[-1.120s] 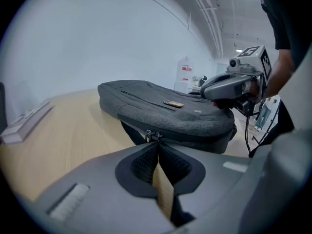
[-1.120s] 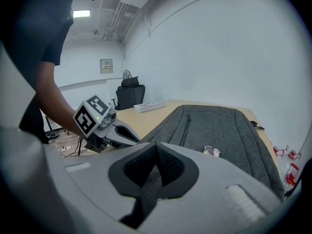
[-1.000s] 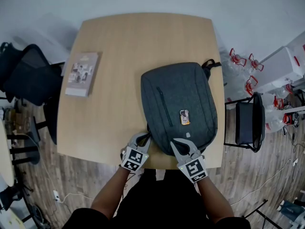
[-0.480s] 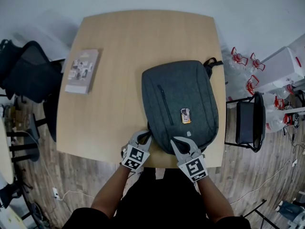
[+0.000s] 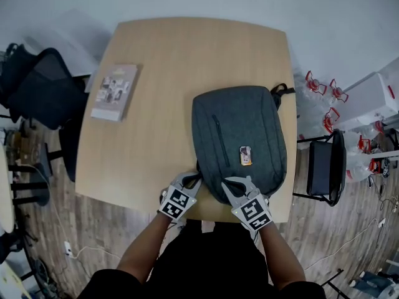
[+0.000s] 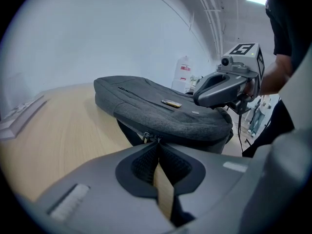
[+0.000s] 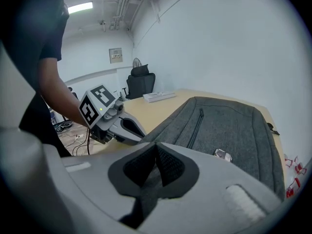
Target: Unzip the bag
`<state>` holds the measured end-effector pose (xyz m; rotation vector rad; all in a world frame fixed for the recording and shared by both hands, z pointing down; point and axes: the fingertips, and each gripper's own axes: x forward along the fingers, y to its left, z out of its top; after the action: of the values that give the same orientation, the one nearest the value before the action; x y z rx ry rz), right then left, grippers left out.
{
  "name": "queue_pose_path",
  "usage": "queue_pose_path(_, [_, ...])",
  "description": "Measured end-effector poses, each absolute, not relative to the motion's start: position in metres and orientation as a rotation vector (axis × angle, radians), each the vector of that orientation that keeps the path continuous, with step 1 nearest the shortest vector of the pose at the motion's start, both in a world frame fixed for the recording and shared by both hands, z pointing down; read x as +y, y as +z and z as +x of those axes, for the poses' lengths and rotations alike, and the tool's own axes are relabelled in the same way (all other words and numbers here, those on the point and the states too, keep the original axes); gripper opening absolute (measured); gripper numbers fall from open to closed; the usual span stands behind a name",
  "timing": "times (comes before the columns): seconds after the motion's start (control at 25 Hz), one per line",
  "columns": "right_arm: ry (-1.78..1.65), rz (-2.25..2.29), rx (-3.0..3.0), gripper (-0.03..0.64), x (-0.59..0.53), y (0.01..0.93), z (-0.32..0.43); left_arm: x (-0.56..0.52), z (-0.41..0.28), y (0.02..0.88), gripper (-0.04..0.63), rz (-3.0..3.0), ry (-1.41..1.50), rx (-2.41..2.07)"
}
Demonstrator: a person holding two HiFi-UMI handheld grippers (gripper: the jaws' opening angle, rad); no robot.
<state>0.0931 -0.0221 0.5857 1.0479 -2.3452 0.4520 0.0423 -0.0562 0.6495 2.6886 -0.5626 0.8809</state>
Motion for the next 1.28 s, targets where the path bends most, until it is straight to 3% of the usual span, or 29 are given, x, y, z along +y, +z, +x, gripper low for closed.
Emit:
queue_pose_path(0.04, [0.476,1.023,-2.347,0.019,-0.023,0.586,0.092,-0.056,0.042,0.649,0.026,2.683,0.881,-0.561])
queue_pose_path(0.08, [0.504,0.992,-2.351,0.103,-0.022,0.587,0.091,-0.057,0.042,0.649,0.026,2.679,0.881,-0.561])
queue_pose_path(0.12, [0.527,0.961,-2.355,0.132,-0.02,0.586,0.089,-0.057,0.043,0.65,0.026,2.674,0.882,-0.561])
queue_pose_path(0.4, [0.43,0.676,-2.284,0.202,0.018,0.593,0.066,-0.058,0.043,0.649,0.026,2.655,0.873,-0.557])
queue_pose_path(0.52, [0.371,0.649,-2.223,0.201,0.031,0.602,0.065,-0.058,0.043,0.65,0.026,2.654,0.868,-0.553])
queue_pose_path(0.6, [0.36,0.664,-2.199,0.141,0.033,0.607,0.064,-0.058,0.043,0.65,0.026,2.658,0.869,-0.548])
queue_pose_path(0.84, [0.339,0.704,-2.137,0.135,0.027,0.616,0.063,-0.057,0.043,0.647,0.026,2.67,0.88,-0.531])
queue_pose_path(1.08, [0.318,0.812,-2.125,0.067,0.027,0.61,0.064,-0.056,0.043,0.644,0.025,2.694,0.892,-0.53])
queue_pose_path(1.28, [0.328,0.919,-2.152,0.055,0.021,0.599,0.069,-0.051,0.042,0.636,0.025,2.769,0.972,-0.521])
